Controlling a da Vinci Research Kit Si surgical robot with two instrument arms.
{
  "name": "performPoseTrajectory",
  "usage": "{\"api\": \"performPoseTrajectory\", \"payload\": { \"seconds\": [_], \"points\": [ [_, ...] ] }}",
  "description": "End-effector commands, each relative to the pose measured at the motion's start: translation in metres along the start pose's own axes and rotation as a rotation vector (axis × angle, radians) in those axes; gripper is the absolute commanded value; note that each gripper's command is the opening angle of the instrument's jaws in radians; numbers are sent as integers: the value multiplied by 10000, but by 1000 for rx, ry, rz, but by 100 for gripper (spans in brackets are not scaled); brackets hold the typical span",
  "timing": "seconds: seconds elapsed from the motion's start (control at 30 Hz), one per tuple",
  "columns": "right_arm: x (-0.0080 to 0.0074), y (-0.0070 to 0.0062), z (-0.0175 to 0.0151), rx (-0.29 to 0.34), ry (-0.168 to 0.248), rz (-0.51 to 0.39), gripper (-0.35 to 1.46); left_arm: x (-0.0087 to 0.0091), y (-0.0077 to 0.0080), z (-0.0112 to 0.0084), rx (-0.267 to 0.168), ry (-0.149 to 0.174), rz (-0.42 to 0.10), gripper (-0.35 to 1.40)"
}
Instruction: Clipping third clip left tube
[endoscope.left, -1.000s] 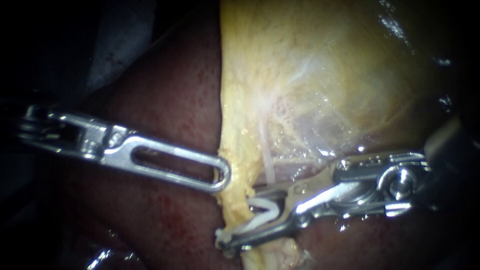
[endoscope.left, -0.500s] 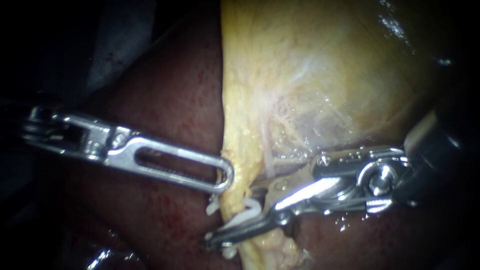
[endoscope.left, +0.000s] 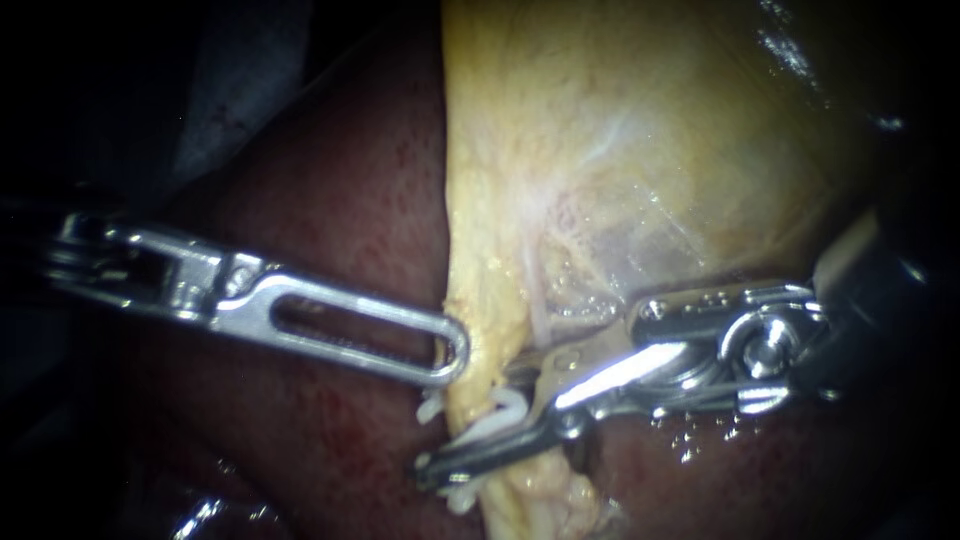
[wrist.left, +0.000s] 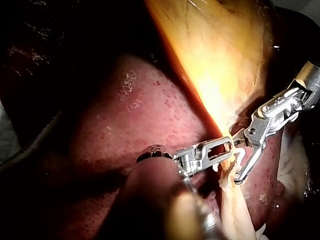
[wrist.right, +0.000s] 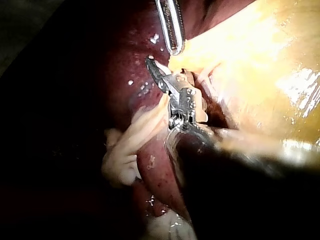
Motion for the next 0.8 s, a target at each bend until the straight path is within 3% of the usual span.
{"api": "performPoseTrajectory", "payload": {
  "seconds": [0.03, 0.27, 0.47, 0.57, 0.8],
  "points": [
    [1, 1, -1, -3, 2, 0, 46, 0, 0, 0, 0, 0, 0, -35],
    [10, 2, -8, -11, 12, 6, 44, 1, 1, 1, -2, -3, 0, -35],
    [9, 3, -7, -11, 12, 11, 41, 1, 0, 2, -3, -3, 0, -35],
    [9, 3, -8, -9, 14, 35, 31, 1, 0, 2, -3, -3, 0, -35],
    [8, 6, -13, -4, 18, 104, -15, 1, 0, 3, -3, -4, 0, -35]
  ]
}}
